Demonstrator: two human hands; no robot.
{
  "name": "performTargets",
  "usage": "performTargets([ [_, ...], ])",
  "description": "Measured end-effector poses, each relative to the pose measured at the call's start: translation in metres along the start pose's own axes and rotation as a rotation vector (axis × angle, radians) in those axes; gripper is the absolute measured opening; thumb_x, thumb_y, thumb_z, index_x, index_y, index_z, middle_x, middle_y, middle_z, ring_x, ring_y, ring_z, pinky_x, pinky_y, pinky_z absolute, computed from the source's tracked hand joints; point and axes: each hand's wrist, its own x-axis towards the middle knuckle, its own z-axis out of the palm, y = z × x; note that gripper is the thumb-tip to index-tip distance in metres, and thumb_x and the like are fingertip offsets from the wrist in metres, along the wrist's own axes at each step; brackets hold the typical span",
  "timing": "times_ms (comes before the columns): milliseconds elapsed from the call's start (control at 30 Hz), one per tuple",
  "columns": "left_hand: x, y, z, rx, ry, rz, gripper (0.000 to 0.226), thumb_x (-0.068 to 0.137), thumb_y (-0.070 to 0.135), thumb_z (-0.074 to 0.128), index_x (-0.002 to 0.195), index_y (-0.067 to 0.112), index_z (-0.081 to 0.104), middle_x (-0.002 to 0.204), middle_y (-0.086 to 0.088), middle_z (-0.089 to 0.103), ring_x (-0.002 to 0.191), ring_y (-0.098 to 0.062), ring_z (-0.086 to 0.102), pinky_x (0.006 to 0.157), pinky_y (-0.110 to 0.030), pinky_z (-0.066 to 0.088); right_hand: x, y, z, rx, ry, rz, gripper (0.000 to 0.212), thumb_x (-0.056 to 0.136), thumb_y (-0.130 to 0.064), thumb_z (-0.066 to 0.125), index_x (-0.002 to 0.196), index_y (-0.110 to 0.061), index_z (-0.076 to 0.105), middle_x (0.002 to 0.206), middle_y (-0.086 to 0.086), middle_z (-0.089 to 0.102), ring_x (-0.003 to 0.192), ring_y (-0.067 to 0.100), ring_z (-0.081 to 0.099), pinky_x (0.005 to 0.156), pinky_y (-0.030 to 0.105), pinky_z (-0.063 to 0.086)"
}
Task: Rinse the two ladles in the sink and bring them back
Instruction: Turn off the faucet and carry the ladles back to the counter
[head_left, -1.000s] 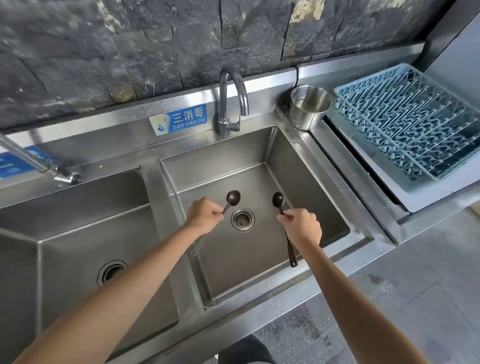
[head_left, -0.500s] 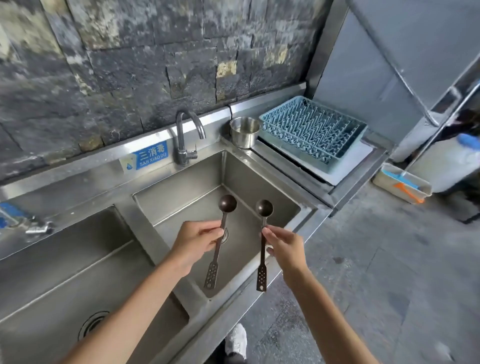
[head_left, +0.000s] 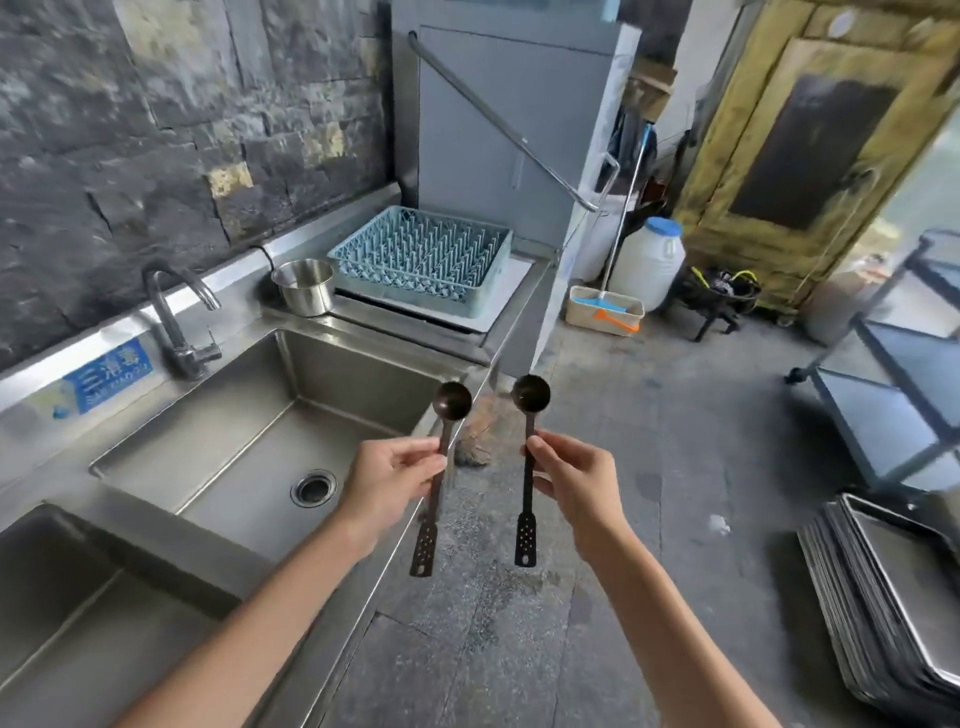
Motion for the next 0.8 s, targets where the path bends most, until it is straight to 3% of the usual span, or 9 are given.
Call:
performTargets([
  [133,-0.009,0.014,0.048,0.056,-0.102,0.057,0.029,0.085,0.001,0.075,0.112,0.011,0.074,0.099,0.001,0.077,0.087,-0.007,0.076,0.071,-0.015,0.059,-0.014,-0.013,-0.068,-0.017,0.107,-0.048,0.020,0.094,-0.016,0.075,0.112,-0.009,0.079,0.091,0.001,0.083,0.086,0.011,0.079,0.074,0.023,0.064],
  [233,-0.020,0.023,0.095,0.066,-0.163,0.086,0.028,0.085,0.000,0.074,0.110,0.013,0.075,0.098,-0.001,0.078,0.088,-0.007,0.076,0.072,-0.016,0.059,-0.026,-0.018,-0.126,-0.039,0.181,-0.055,0.019,0.095,-0.014,0.074,0.112,-0.008,0.079,0.094,0.004,0.083,0.093,0.019,0.079,0.085,0.036,0.065],
  [333,-0.037,0.035,0.155,0.072,-0.229,0.124,0.026,0.085,-0.001,0.074,0.102,0.019,0.077,0.090,0.005,0.080,0.085,-0.008,0.076,0.070,-0.016,0.059,-0.043,-0.023,-0.184,-0.083,0.231,-0.069,0.013,0.095,-0.014,0.072,0.099,-0.021,0.082,0.095,0.005,0.083,0.098,0.028,0.078,0.092,0.046,0.063],
  [433,-0.056,0.047,0.220,0.069,-0.303,0.155,0.023,0.086,0.002,0.075,0.102,0.018,0.078,0.093,0.002,0.080,0.086,-0.011,0.076,0.074,-0.019,0.059,-0.065,-0.030,-0.240,-0.119,0.306,-0.097,0.026,0.096,-0.012,0.070,0.084,-0.033,0.079,0.092,0.006,0.083,0.099,0.034,0.076,0.093,0.051,0.062],
  [600,-0.100,0.055,0.315,0.031,-0.448,0.197,0.020,0.089,0.002,0.072,0.101,0.017,0.078,0.097,-0.004,0.080,0.089,-0.014,0.077,0.075,-0.022,0.060,-0.106,-0.034,-0.325,-0.095,0.430,-0.114,0.021,0.096,-0.011,0.070,0.114,-0.010,0.080,0.098,0.010,0.082,0.099,0.031,0.078,0.094,0.055,0.061],
  [800,-0.151,0.056,0.409,-0.007,-0.581,0.189,0.022,0.086,0.002,0.075,0.106,0.011,0.077,0.097,-0.006,0.080,0.089,-0.015,0.077,0.073,-0.019,0.060,-0.164,-0.030,-0.419,-0.087,0.624,-0.161,0.023,0.095,-0.016,0.072,0.118,-0.014,0.078,0.097,-0.006,0.080,0.094,0.010,0.077,0.089,0.039,0.064],
])
